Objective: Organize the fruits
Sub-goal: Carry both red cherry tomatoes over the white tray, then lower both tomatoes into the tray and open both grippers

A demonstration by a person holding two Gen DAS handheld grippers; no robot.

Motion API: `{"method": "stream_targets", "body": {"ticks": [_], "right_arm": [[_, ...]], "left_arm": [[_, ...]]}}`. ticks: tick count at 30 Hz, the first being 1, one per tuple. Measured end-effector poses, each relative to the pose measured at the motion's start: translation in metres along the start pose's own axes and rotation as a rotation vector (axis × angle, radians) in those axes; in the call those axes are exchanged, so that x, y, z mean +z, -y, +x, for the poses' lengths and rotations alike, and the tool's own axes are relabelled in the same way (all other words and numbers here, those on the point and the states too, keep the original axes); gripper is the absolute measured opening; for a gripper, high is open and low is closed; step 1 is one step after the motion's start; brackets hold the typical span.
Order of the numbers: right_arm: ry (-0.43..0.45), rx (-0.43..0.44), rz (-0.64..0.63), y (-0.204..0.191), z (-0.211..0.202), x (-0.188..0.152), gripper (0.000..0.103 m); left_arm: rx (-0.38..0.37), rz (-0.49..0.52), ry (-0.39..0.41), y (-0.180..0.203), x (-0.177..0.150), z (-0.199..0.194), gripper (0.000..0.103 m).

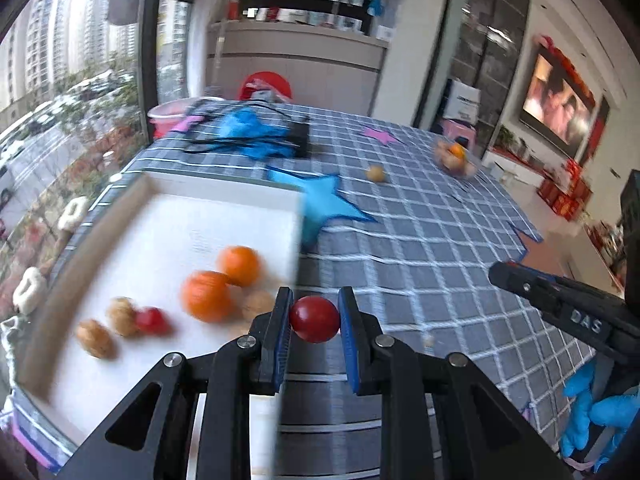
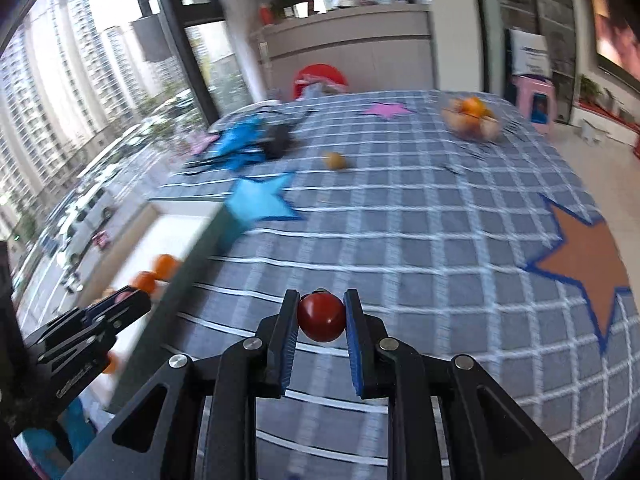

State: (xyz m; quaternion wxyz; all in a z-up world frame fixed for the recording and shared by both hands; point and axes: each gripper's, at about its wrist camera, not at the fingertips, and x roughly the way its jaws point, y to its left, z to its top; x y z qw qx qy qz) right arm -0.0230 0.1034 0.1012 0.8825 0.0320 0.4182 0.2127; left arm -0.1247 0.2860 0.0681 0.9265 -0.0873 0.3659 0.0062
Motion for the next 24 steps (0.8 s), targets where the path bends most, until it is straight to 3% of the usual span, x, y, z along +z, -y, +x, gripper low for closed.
{"method": "stream_targets", "body": {"ticks": [8,18,19,24], "right_arm": [[-0.132,0.202,-0.085,-0.093,0.056,0.020,0.023],[-0.263,0.242,-0.151,-0.144,0.111,0.016,0.023],[-0.273,0.238,-0.163,-0.147,0.114,0.014,0.023],[-0.270,0.213,-0.178,-0.148,0.112,0.016,0.029]], "left_arm": [[0.141,-0.061,-0.024,-0.074,0.014,0.003,0.025],[0.198,-0.064,-0.080,-0.100,-0.002,0.026,0.025],[0.204,-0.054,-0.079,-0.100,-0.002,0.025,0.027],[0.211,-0.075,-0.088,-0.106,-0.003,0.025,0.060]]}}
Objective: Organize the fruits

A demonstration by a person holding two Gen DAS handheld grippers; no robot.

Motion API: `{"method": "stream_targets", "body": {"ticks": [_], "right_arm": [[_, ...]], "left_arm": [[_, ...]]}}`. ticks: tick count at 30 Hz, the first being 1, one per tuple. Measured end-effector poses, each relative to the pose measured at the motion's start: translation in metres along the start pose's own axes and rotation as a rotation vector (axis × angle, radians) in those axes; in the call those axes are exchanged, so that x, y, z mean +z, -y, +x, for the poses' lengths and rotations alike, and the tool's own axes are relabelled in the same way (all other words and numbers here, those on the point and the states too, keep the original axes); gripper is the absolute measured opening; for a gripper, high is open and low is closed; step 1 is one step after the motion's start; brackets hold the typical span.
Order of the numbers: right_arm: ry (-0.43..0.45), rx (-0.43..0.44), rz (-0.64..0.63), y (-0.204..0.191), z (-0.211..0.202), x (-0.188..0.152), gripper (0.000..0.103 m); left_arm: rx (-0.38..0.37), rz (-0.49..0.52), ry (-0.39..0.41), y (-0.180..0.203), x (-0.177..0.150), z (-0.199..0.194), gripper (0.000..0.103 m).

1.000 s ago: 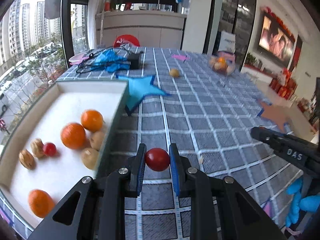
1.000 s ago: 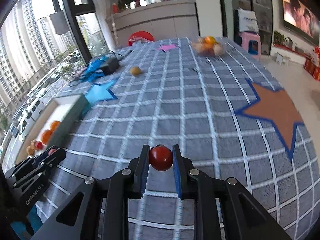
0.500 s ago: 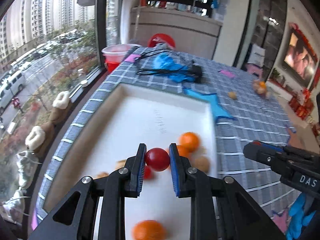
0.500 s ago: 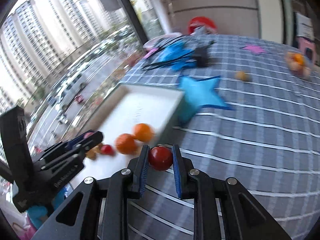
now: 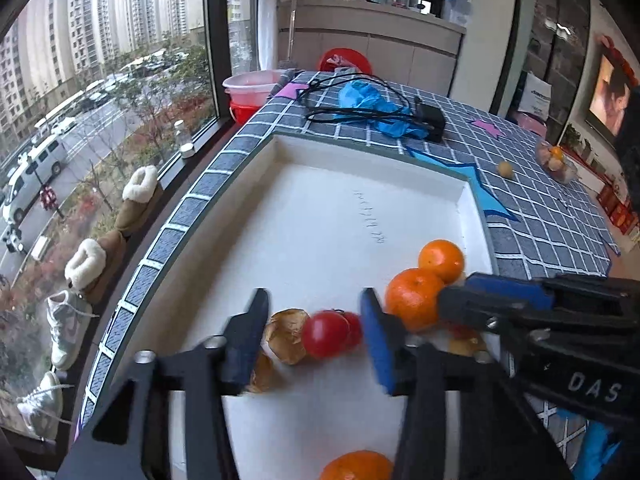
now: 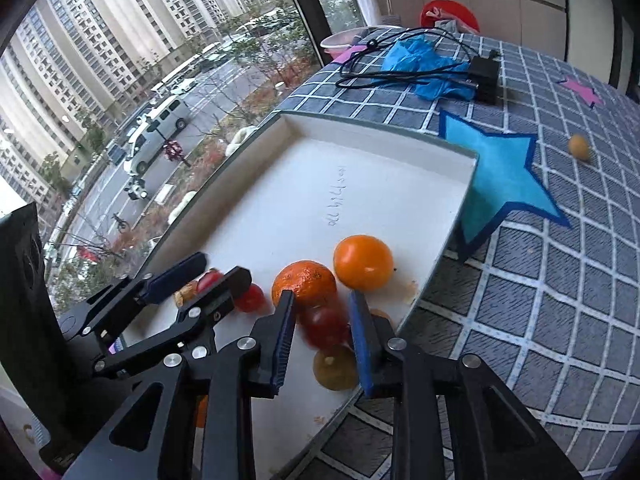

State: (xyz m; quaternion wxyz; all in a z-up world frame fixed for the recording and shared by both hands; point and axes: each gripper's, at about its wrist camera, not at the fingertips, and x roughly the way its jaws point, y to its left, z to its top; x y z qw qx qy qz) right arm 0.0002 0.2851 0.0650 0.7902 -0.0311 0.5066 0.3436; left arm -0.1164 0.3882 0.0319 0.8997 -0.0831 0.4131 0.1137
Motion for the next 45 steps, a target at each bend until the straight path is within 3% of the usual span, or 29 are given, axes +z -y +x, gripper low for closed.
{"method": "stream_targets", "body": {"ticks": [2,3,4,5,7,10,13,14,16,19,27,45], "right_arm": [[0.000,0.002,0.008,0.005,-0.002,0.001,0.029],[0.002,0.003,0.011,0.006,-0.003,0.001,0.029],[0.005,0.000,0.014,0.007,-0.005,0.001,0.041],[0.011,0.012,0.013,0.006,-0.006,0.000,0.063],[0.025,0.051,0.007,0.003,-0.012,-0.001,0.080],[0.055,-0.042,-0.057,-0.011,-0.021,0.000,0.080],[0.062,-0.066,-0.086,-0.016,-0.028,-0.002,0.081],[0.063,-0.071,-0.081,-0.016,-0.030,-0.003,0.085],[0.074,-0.085,-0.068,-0.013,-0.034,-0.004,0.103],[0.077,-0.091,-0.055,-0.010,-0.036,-0.004,0.103],[0.055,-0.132,-0.050,-0.005,-0.038,-0.007,0.103],[0.039,-0.148,-0.060,-0.006,-0.039,-0.017,0.103]], "left_arm": [[-0.008,-0.025,-0.007,-0.006,-0.001,-0.001,0.076],[-0.013,-0.033,-0.007,-0.007,-0.001,-0.002,0.078],[-0.016,-0.036,-0.005,-0.008,-0.002,-0.003,0.079],[-0.013,-0.034,-0.004,-0.007,-0.002,-0.003,0.080],[-0.003,-0.019,-0.002,-0.003,-0.002,-0.005,0.082],[0.009,-0.002,-0.001,0.001,-0.004,-0.006,0.083],[0.014,0.006,-0.014,0.004,-0.005,-0.005,0.084],[0.017,0.008,-0.012,0.004,-0.005,-0.005,0.084],[0.041,0.015,-0.004,0.006,-0.007,-0.007,0.089],[0.065,0.027,0.024,0.007,-0.007,-0.012,0.103],[0.109,0.041,0.040,0.010,-0.008,-0.016,0.103],[0.106,0.066,0.017,0.018,-0.017,-0.023,0.103]]}}
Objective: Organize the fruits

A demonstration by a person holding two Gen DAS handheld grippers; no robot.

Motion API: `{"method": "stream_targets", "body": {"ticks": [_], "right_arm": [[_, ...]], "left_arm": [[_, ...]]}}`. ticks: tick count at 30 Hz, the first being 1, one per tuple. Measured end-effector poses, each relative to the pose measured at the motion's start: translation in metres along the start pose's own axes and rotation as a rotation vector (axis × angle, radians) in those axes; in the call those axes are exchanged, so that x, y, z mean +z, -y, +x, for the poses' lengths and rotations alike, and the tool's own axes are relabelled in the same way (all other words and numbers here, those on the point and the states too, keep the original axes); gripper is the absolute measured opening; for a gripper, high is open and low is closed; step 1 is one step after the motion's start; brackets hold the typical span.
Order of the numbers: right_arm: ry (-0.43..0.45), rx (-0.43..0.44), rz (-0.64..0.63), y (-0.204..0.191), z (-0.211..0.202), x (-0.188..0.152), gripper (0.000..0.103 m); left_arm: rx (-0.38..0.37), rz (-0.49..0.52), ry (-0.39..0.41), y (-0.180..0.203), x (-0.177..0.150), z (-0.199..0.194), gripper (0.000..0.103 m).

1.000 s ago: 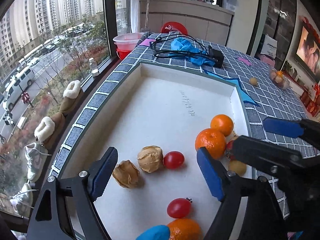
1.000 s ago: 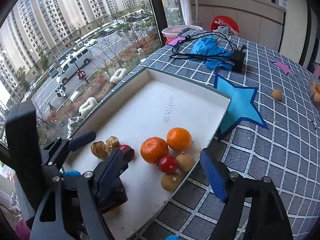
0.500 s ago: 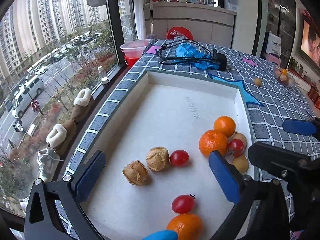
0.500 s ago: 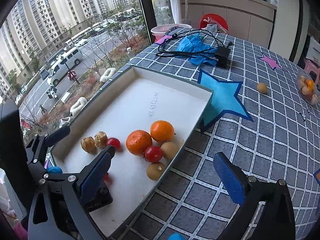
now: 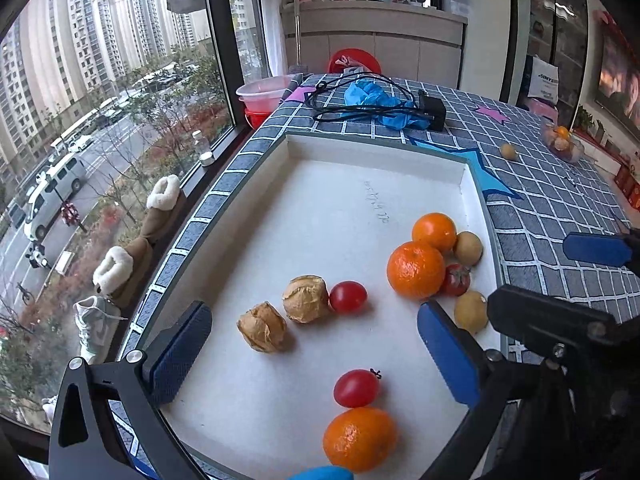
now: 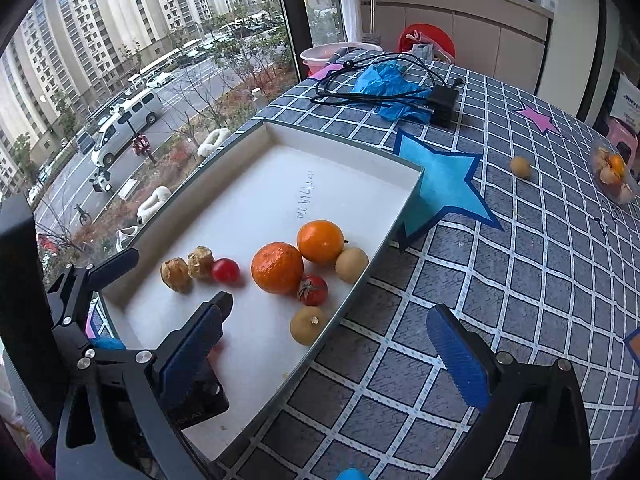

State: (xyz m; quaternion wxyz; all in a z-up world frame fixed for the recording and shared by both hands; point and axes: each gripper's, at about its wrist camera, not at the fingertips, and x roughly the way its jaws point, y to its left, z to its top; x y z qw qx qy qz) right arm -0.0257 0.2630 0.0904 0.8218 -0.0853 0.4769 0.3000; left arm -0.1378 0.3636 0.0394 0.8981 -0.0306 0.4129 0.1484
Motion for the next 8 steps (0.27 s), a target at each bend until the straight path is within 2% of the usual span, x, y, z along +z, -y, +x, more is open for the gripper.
{"method": "stream_targets", "body": {"ticks": [8], "right_arm": [[0.014,0.012,0.001,0.0010,-0.0076,-0.0041,0.103]], "left_arm": [[0.023,0.011,0.037,0.0023,-0.0028,-0.0098,0.103]]}}
